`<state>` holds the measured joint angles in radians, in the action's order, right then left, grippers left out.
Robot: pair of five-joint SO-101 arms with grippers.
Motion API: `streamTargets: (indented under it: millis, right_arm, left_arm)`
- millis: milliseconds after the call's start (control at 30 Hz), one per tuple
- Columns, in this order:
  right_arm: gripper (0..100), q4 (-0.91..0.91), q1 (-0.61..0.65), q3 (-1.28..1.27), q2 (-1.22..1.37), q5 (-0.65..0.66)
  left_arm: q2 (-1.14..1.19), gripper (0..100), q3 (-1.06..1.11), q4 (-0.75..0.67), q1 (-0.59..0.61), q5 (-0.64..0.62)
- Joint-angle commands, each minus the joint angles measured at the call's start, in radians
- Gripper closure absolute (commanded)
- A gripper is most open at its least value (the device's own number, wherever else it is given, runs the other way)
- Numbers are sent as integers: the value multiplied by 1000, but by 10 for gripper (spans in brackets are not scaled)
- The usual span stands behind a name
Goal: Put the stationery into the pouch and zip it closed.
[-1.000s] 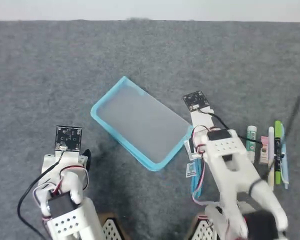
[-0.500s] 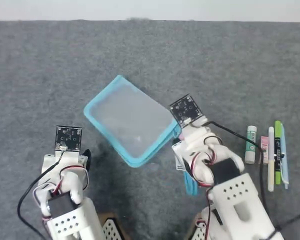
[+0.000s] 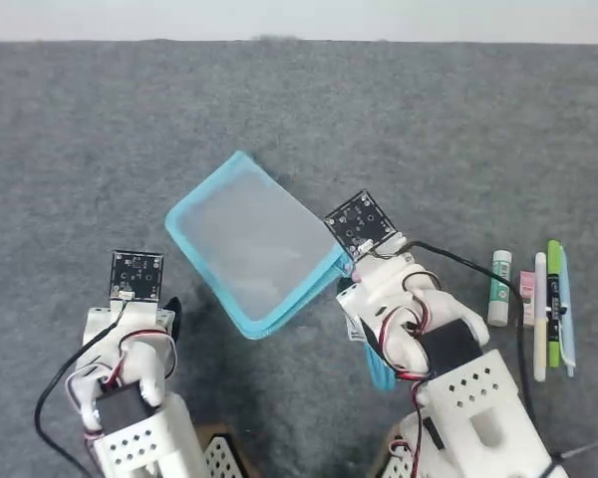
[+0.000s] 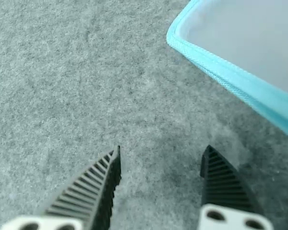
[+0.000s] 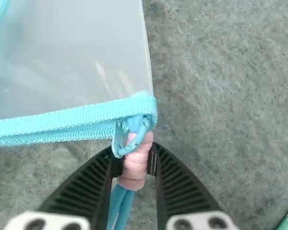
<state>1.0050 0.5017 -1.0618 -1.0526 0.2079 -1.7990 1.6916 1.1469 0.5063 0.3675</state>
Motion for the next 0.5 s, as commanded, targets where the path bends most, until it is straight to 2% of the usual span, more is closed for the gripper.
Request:
streamTargets:
  millis: [0, 167, 233, 300, 467]
  right_arm:
    - [991, 27, 1, 77, -8, 20]
    - [991, 50, -1, 130, 94, 18]
    - [991, 56, -1, 157, 142, 18]
    - [991, 56, -1, 190, 179, 25]
    - [991, 70, -1, 307, 255, 26]
  left_arm:
    - [-20, 750, -5, -3, -9, 14]
    - [-12, 750, -7, -212, -11, 14]
    - [-12, 750, -8, -218, -11, 0]
    - [-12, 750, -22, -216, -20, -64]
    - [-11, 750, -186, -115, -138, -103]
